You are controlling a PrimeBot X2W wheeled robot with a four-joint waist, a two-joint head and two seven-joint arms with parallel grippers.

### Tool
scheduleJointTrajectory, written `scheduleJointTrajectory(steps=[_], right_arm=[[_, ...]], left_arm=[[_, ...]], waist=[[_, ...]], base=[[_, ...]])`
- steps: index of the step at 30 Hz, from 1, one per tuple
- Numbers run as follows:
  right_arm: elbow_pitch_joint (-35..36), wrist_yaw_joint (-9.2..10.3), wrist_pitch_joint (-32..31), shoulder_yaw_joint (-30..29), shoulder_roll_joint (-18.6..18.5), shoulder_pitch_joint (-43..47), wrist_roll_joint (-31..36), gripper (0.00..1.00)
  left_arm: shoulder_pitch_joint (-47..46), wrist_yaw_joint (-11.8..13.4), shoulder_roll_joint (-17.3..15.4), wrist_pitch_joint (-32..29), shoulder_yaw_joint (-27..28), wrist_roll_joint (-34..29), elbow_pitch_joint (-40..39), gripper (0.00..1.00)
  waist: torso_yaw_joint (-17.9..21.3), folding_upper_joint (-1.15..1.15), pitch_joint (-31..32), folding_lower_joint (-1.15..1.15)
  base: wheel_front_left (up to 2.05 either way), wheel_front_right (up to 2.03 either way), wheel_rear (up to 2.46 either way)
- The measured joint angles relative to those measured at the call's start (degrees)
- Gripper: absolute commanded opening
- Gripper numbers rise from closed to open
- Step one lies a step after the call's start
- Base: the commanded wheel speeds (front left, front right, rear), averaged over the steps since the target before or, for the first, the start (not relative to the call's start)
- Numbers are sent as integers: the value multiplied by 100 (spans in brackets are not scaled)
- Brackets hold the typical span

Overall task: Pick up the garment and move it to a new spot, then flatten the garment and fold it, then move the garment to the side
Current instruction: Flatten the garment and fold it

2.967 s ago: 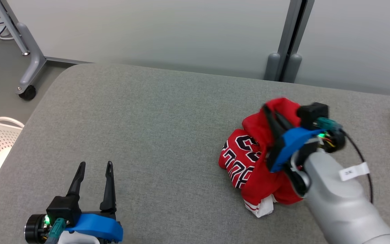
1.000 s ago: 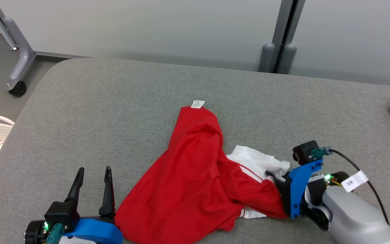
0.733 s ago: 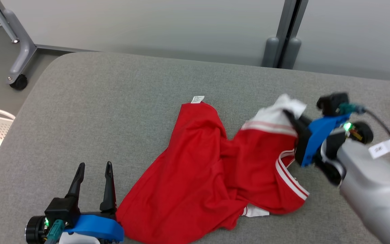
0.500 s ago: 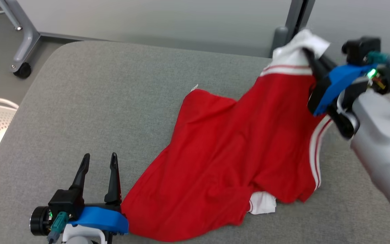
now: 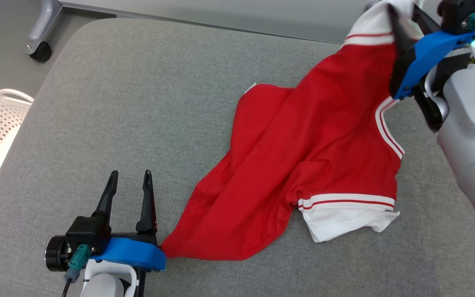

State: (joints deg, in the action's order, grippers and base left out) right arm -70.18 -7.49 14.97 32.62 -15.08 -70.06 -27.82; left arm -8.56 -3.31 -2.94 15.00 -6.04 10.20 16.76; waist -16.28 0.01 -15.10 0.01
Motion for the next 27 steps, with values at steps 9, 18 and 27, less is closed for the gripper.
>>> scheduleJointTrajectory(steps=[9,18,27], right_arm=[[684,0,3,-483,-175,955,41,100],[2117,0,7,-873,-624,3090,-223,100],[2905,1,-208,-558,-635,4437,-591,100]], left_arm=[[85,1,-1,0,159,-60,63,100],[511,-71,1,0,470,-222,75,100],[721,-166,-4,0,593,-326,48,100]], waist=[[160,0,257,-1],[483,-1,779,-2],[770,-1,1109,-2]], base=[[0,0,0],[0,0,0],[0,0,0]])
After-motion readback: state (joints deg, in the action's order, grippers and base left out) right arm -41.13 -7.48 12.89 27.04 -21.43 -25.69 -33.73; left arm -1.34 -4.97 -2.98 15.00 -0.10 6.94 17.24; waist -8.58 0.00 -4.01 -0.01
